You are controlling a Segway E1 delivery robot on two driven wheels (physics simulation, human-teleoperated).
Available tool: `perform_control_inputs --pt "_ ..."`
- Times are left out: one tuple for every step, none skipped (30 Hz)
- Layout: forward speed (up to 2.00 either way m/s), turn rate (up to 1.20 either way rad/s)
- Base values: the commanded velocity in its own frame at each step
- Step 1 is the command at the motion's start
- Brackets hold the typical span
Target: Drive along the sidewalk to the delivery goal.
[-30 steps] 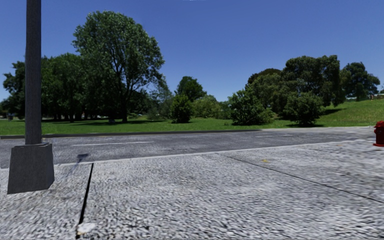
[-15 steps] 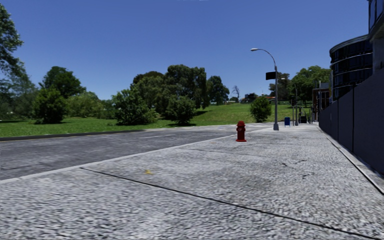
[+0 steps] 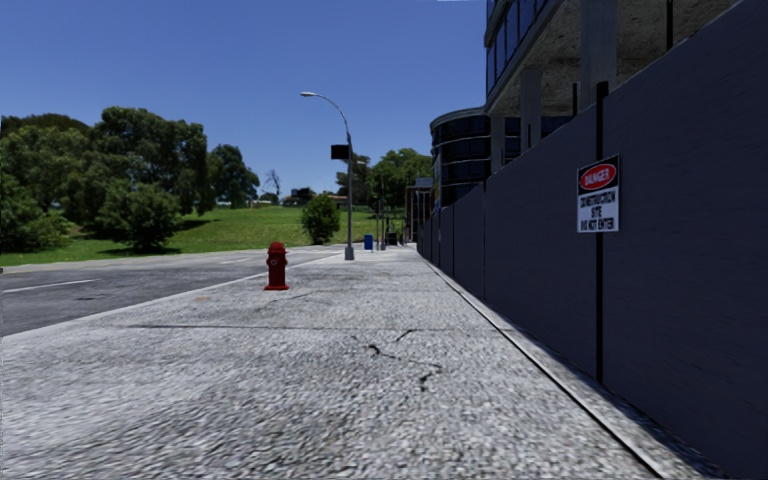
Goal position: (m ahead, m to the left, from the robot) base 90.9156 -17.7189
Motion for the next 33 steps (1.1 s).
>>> perform_control_inputs --pt "2.00 0.00" --pt "2.00 0.00" --pt "2.00 0.00" --pt "2.00 0.00" --pt "2.00 0.00" --pt "2.00 0.00" --pt "2.00 0.00" --pt "2.00 0.00" --pt "2.00 0.00" --pt "2.00 0.00" --pt "2.00 0.00" --pt "2.00 0.00" --pt "2.00 0.00" --pt "2.00 0.00" --pt "2.00 0.00" --pt "2.00 0.00" --pt "2.00 0.00" --pt "2.00 0.00" --pt "2.00 0.00" --pt "2.00 0.00" --pt "2.00 0.00" --pt "2.00 0.00" --pt "2.00 0.00" --pt "2.00 0.00" --pt "2.00 0.00" --pt "2.00 0.00" --pt "2.00 0.00" --pt "2.00 0.00" --pt "2.00 0.00" --pt "2.00 0.00" --pt "2.00 0.00" --pt "2.00 0.00" --pt "2.00 0.00"
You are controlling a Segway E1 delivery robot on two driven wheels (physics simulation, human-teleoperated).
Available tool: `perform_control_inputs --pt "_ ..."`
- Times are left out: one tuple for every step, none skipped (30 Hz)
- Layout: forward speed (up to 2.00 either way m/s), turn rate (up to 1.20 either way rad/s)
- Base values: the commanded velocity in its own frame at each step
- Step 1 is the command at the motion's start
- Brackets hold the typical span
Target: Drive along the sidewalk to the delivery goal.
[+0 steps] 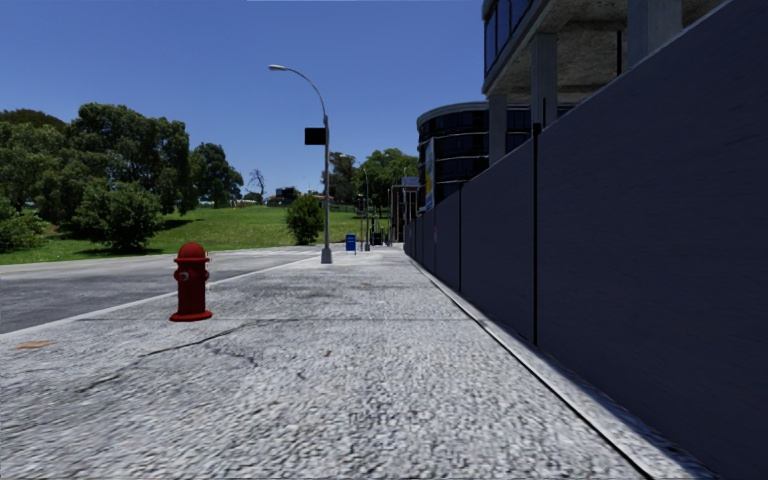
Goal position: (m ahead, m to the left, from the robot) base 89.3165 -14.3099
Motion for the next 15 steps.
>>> perform_control_inputs --pt "2.00 0.00" --pt "2.00 0.00" --pt "2.00 0.00" --pt "2.00 0.00" --pt "2.00 0.00" --pt "2.00 0.00" --pt "2.00 0.00" --pt "2.00 0.00" --pt "2.00 0.00" --pt "2.00 0.00" --pt "2.00 0.00" --pt "2.00 0.00" --pt "2.00 0.00" --pt "2.00 0.00" --pt "2.00 0.00"
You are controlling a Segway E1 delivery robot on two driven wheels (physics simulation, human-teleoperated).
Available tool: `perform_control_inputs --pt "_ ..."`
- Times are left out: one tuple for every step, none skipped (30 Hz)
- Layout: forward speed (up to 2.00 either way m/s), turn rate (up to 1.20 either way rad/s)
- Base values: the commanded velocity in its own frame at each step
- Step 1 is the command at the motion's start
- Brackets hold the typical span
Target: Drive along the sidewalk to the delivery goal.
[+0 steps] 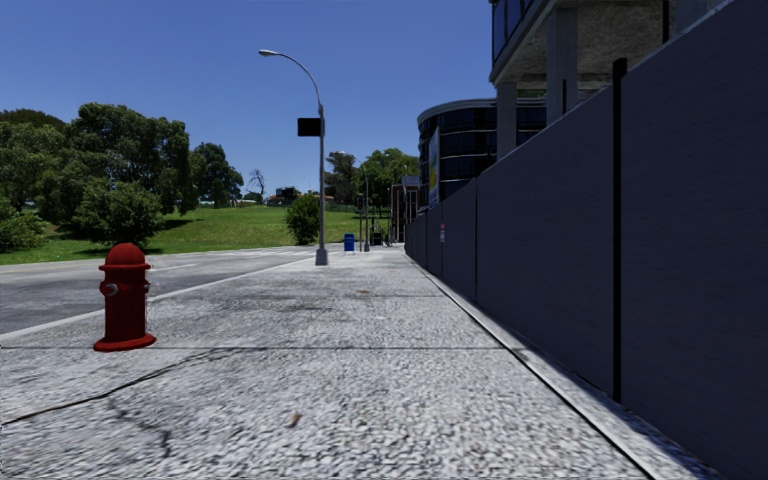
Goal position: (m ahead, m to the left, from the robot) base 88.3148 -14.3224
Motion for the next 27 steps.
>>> perform_control_inputs --pt "2.00 0.00" --pt "2.00 0.00" --pt "2.00 0.00" --pt "2.00 0.00" --pt "2.00 0.00" --pt "2.00 0.00" --pt "2.00 0.00" --pt "2.00 0.00" --pt "2.00 0.00" --pt "2.00 0.00" --pt "2.00 0.00" --pt "2.00 0.00" --pt "2.00 0.00" --pt "2.00 0.00" --pt "2.00 0.00" --pt "2.00 0.00" --pt "2.00 0.00" --pt "2.00 0.00" --pt "2.00 0.00" --pt "2.00 0.00" --pt "2.00 0.00" --pt "2.00 0.00" --pt "2.00 0.00" --pt "2.00 0.00" --pt "2.00 0.00" --pt "2.00 0.00" --pt "2.00 0.00"
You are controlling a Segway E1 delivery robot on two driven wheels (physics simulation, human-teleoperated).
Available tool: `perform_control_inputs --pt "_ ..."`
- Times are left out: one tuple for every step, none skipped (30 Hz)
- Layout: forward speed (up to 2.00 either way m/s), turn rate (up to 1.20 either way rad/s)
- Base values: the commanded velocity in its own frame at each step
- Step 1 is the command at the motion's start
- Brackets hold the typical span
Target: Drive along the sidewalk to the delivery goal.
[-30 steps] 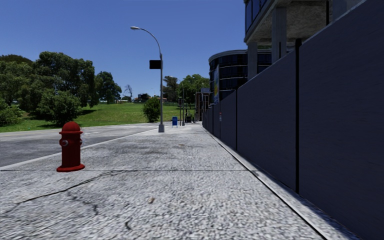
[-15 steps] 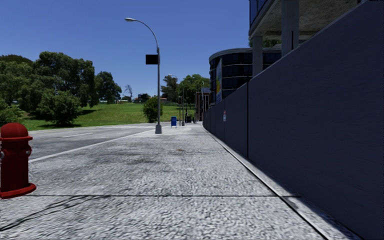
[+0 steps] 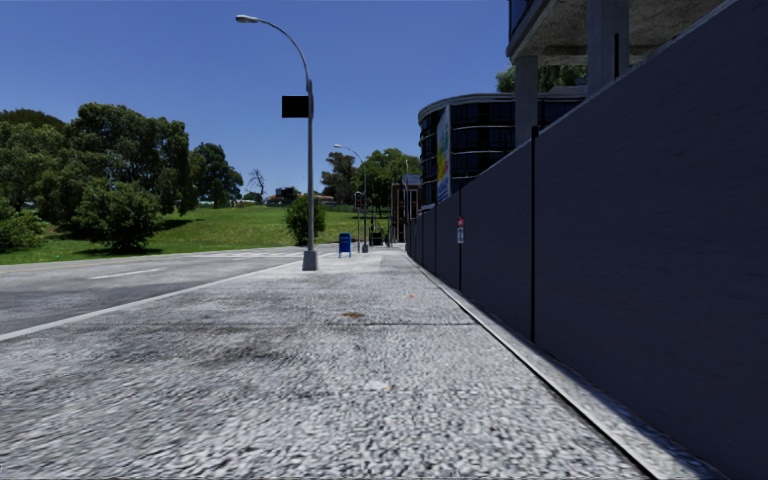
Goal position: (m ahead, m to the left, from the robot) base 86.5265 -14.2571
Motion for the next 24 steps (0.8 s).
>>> perform_control_inputs --pt "2.00 0.00" --pt "2.00 0.00" --pt "2.00 0.00" --pt "2.00 0.00" --pt "2.00 0.00" --pt "2.00 0.00" --pt "2.00 0.00" --pt "2.00 0.00" --pt "2.00 0.00" --pt "2.00 0.00" --pt "2.00 0.00" --pt "2.00 0.00" --pt "2.00 0.00" --pt "2.00 0.00" --pt "2.00 0.00" --pt "2.00 0.00" --pt "2.00 0.00" --pt "2.00 0.00" --pt "2.00 0.00" --pt "2.00 0.00" --pt "2.00 0.00" --pt "2.00 0.00" --pt "2.00 0.00" --pt "2.00 0.00"
